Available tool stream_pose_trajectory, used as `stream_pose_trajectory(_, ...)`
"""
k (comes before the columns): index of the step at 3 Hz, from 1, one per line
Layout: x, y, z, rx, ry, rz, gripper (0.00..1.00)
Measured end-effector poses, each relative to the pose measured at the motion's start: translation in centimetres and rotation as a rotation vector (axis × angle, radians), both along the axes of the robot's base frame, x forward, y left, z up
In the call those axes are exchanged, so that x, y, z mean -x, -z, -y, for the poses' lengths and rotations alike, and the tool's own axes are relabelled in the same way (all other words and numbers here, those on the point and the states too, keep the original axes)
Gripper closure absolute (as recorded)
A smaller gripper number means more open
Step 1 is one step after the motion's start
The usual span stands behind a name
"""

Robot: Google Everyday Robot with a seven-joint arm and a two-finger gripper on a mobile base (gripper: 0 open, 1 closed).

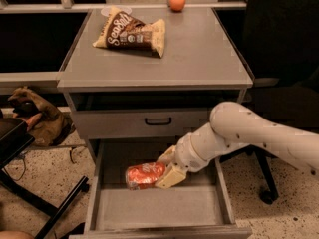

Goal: Place coke can into middle drawer

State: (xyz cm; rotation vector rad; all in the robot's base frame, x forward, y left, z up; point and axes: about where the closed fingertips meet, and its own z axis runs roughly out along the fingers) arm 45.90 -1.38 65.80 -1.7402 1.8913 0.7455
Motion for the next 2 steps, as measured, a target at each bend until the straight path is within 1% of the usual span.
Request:
stream_pose_trajectory(1,1.38,7.6,1.74,0.028,0.096,-0.062,1.0)
stream_pose_trajectory(2,1.37,7.6,1.74,0.028,0.096,-0.062,1.0)
